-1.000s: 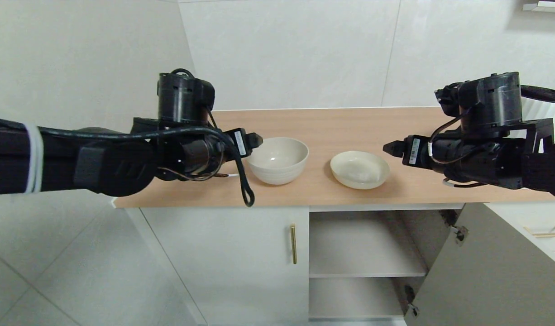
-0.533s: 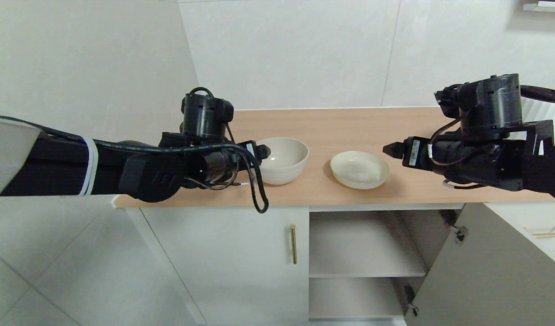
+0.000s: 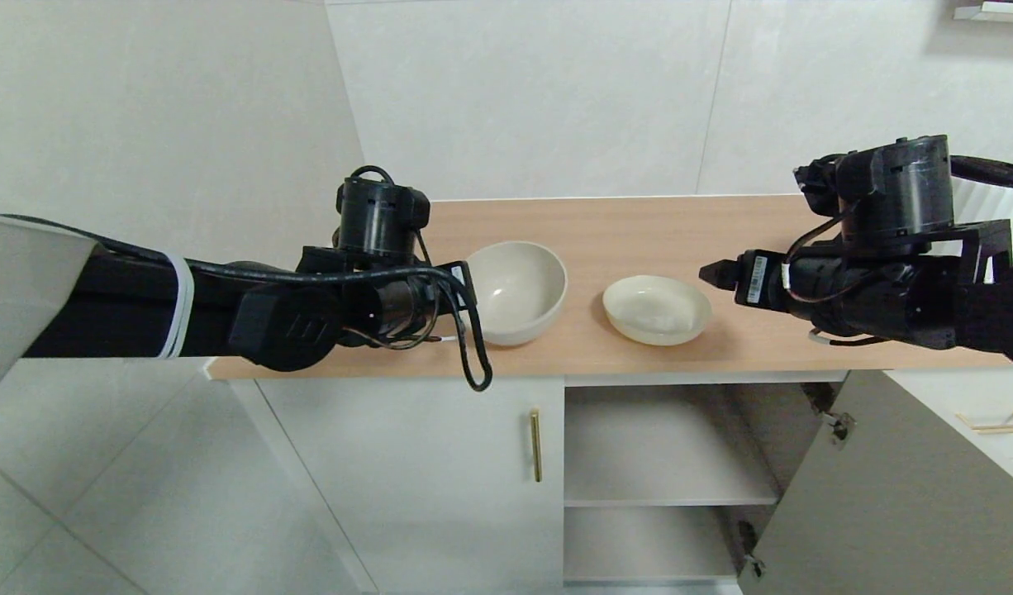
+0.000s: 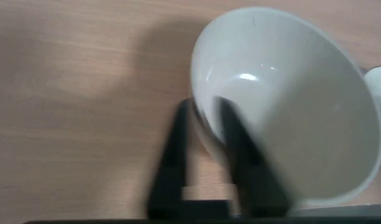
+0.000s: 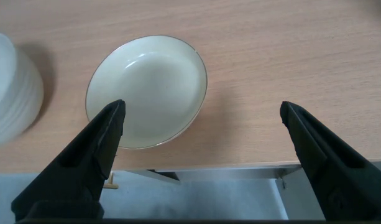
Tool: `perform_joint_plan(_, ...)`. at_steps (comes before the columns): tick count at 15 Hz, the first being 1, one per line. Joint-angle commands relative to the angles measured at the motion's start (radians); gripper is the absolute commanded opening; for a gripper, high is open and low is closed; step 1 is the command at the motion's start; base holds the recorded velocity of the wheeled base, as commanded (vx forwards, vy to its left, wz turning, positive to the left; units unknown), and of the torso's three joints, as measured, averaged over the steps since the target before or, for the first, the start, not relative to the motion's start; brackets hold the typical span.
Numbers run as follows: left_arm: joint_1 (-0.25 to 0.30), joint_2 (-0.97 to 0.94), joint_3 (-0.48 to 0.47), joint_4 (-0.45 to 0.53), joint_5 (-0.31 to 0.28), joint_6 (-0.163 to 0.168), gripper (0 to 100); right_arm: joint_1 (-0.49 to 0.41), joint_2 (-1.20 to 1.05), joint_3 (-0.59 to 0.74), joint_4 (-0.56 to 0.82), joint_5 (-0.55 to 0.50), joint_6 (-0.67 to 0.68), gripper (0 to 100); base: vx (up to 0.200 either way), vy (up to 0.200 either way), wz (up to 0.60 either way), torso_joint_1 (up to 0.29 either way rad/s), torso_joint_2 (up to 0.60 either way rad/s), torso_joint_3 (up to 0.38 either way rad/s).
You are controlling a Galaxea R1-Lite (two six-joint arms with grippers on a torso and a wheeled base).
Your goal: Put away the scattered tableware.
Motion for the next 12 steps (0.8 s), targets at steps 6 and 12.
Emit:
perform_joint_plan(6, -0.001, -0.108, 0.049, 0.002, -0.012, 0.001, 0, 0.002, -0.001, -0.002, 0.002, 0.003, -0.001, 100, 0.000, 0.000, 0.00, 0.000, 0.00, 0.000)
perform_joint_plan(12, -0.004, -0.175, 0.111, -0.001, -0.101, -0.001, 0, -0.018, 0.120, -0.024, 0.027, -0.019, -0.007, 100, 0.000, 0.000, 0.00, 0.000, 0.00, 0.000)
